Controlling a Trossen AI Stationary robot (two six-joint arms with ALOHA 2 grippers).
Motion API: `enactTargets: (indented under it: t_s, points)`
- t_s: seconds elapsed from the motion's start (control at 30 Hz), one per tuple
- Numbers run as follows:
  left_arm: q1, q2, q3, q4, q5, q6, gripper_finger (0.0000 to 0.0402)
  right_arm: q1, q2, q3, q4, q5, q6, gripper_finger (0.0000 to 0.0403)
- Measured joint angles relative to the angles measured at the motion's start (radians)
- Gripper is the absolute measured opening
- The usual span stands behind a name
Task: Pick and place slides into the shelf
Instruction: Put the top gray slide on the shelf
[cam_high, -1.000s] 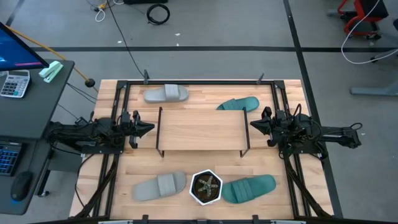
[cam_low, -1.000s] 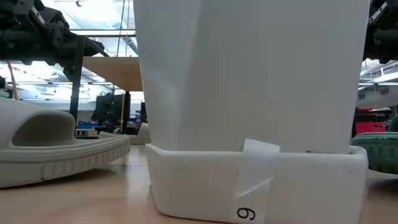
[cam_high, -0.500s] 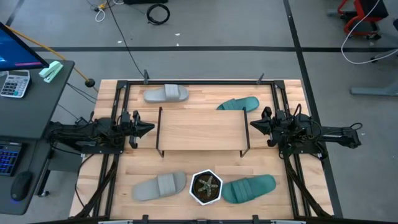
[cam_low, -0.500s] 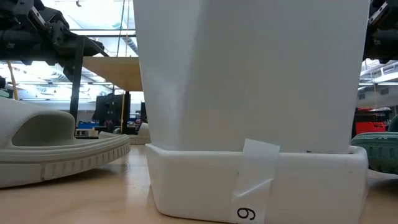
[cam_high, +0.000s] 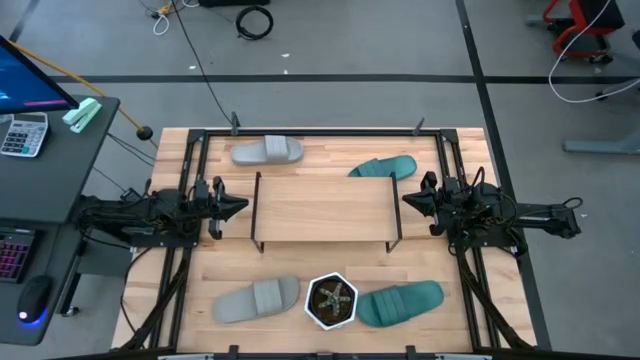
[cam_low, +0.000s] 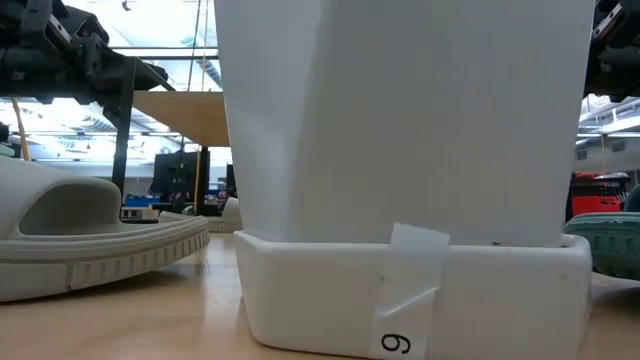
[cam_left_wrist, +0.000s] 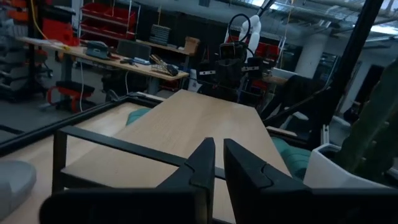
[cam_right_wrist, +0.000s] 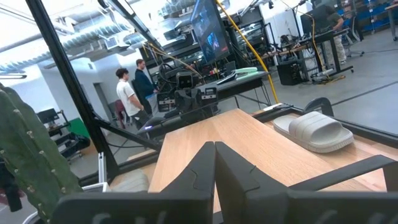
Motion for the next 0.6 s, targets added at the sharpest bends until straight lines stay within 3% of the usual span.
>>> enactTargets:
  t_s: [0.33,0.6]
  points:
    - [0.0,0.0,0.0,0.015,0.0,0.058,0.0028,0.0,0.0,0.0,0.001,0.006,0.013,0.0016]
    - [0.0,0.0,0.0,0.125,0.0,-0.03,0.0037,-0.001,0.001,0.0,0.0,0.014,0.119,0.0016]
